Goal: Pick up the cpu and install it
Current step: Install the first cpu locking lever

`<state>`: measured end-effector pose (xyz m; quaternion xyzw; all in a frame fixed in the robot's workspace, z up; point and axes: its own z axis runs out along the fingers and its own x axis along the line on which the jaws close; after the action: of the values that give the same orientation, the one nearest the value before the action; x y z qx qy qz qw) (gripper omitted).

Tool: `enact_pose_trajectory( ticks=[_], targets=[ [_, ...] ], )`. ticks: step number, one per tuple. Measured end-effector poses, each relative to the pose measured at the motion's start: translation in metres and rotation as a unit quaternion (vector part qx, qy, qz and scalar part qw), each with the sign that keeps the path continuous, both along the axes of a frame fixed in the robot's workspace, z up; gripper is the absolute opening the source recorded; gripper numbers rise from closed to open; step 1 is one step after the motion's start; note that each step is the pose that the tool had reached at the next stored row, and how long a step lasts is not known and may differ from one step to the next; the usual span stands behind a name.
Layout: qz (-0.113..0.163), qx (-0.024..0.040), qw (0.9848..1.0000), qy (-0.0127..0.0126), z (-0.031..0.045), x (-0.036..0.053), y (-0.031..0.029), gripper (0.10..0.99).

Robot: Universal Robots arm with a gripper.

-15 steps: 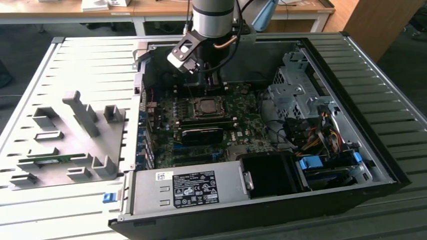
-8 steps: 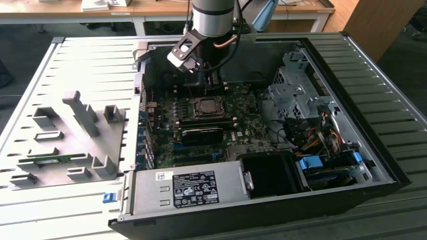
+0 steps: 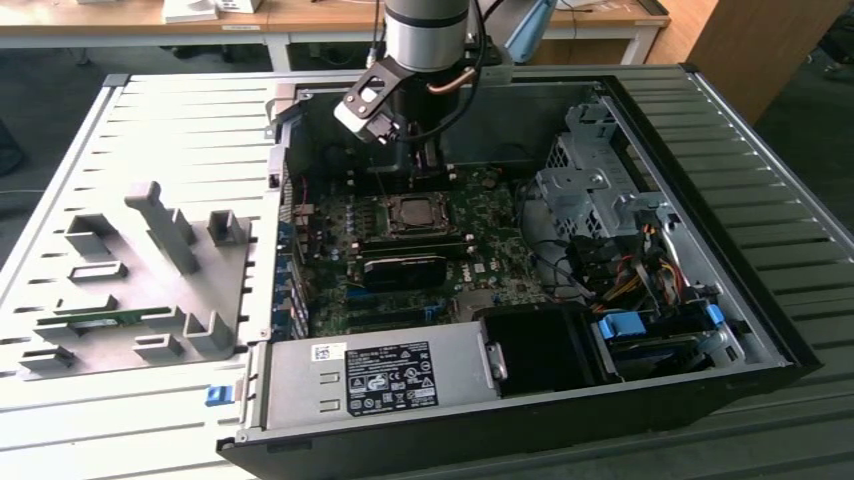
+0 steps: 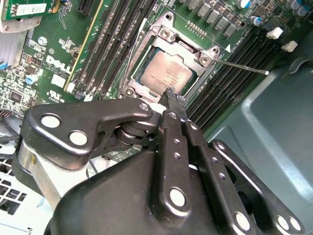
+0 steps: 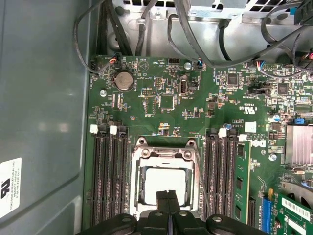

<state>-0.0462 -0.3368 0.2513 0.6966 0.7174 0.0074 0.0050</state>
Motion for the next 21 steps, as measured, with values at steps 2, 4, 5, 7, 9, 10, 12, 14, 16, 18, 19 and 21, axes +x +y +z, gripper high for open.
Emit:
enact_pose_trajectory(
  ticks=[2, 4, 5, 7, 9, 10, 12, 14, 16, 18, 19, 21],
  targets=[
    [0.0, 0.0, 1.0, 0.0, 0.0006, 0.0, 0.0, 0.106],
    [0.0, 0.0, 1.0, 0.0, 0.0012, 0.0, 0.0, 0.106],
    [0.0, 0.0, 1.0, 0.0, 0.0015, 0.0, 0.0, 0.106],
    [0.0, 0.0, 1.0, 0.0, 0.002, 0.0, 0.0, 0.106],
    [0.0, 0.0, 1.0, 0.0, 0.0026, 0.0, 0.0, 0.106],
    [0.0, 0.0, 1.0, 0.0, 0.003, 0.0, 0.0, 0.106],
    [0.0, 0.0, 1.0, 0.0, 0.0036, 0.0, 0.0, 0.106],
    [0.0, 0.0, 1.0, 0.0, 0.0041, 0.0, 0.0, 0.106],
    [0.0, 0.0, 1.0, 0.0, 0.0048, 0.0, 0.0, 0.106],
    [0.0, 0.0, 1.0, 0.0, 0.0055, 0.0, 0.0, 0.106],
    [0.0, 0.0, 1.0, 0.0, 0.0059, 0.0, 0.0, 0.106],
    [0.0, 0.0, 1.0, 0.0, 0.0068, 0.0, 0.0, 0.106]
  ],
)
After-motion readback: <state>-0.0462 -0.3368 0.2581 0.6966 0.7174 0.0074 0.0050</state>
